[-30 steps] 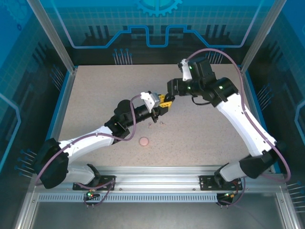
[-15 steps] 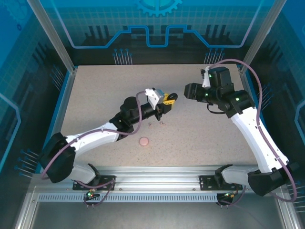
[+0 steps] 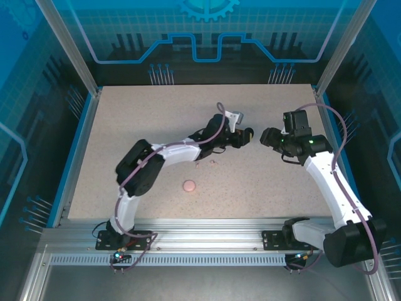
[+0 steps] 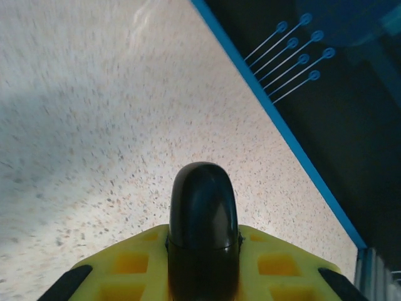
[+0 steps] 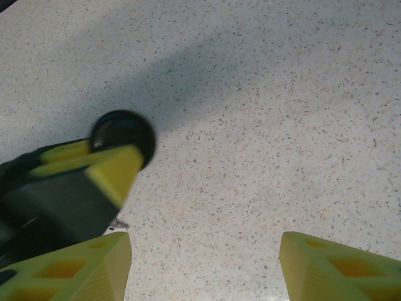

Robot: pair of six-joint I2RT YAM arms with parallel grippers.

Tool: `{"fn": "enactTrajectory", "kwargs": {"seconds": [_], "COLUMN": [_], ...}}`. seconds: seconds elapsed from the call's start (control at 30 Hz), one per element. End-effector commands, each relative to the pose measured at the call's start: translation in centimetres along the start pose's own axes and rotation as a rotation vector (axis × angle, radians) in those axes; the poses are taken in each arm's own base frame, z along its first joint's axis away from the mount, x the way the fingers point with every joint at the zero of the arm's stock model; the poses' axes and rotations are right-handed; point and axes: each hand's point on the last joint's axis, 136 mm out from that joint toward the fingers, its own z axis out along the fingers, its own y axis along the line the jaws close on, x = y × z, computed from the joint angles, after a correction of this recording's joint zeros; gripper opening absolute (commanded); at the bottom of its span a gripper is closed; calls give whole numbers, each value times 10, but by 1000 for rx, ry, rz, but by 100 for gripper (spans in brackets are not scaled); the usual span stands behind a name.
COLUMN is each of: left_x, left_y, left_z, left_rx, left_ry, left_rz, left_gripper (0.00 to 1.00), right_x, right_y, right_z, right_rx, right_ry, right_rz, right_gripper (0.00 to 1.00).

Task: Insert the wireless bluetooth earbuds into the charging case

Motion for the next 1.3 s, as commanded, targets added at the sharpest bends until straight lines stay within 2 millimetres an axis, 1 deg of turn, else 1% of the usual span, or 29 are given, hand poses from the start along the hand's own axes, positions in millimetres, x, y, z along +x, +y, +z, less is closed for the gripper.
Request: {"fn": "enactTrajectory", "kwargs": {"seconds": [0.0,0.13,0.3,0.37,0.47,0.57,0.73,0.77,0.83,0.9,1.0,1.03,1.07,1.1,1.13,1.17,1.2,1.27], "left_x": [26,35,50,56,61,60,61,60,56,47,22,13,4,-8,-17,-25,-34,-47], "left_y": [9,20,35,41,51,56,68,69,73,75,70,67,64,59,54,49,42,31], "left_z": [26,48,59,61,63,61,55,54,48,38,18,9,1,-9,-19,-28,-39,-61], "left_rx": [-15,-68,-163,-196,-238,-254,-304,-311,-338,-374,-412,-427,-434,-446,-459,-470,-476,-490], "left_ry": [145,225,349,393,436,445,452,454,451,438,391,373,356,333,315,296,275,236], "left_rz": [-215,-274,-285,-285,-284,-281,-251,-247,-224,-188,-119,-97,-75,-50,-23,1,30,75], "left_gripper": [0,3,8,13,20,34,44,44,46,48,54,59,61,67,69,75,78,79], "right_x": [-7,-5,-5,-4,-3,-2,-4,-4,-4,-5,-7,-7,-8,-8,-8,-7,-6,-3], "right_y": [-4,-5,-4,-4,-4,-3,-3,-3,-2,-1,1,2,3,3,4,4,5,6], "right_z": [3,8,11,12,13,12,8,7,7,4,1,-1,-2,-2,-4,-3,-3,-1], "right_rx": [1,3,-2,-6,-6,-7,-9,-11,-15,-20,-31,-38,-43,-48,-55,-59,-66,-79], "right_ry": [-31,-20,-13,-11,-6,-4,-13,-14,-11,-17,-30,-35,-38,-42,-46,-47,-48,-42], "right_rz": [15,14,16,19,24,26,28,29,31,29,28,27,26,25,24,23,24,23], "right_gripper": [64,64,64,64,64,64,64,64,64,64,65,65,66,66,67,67,68,71]}}
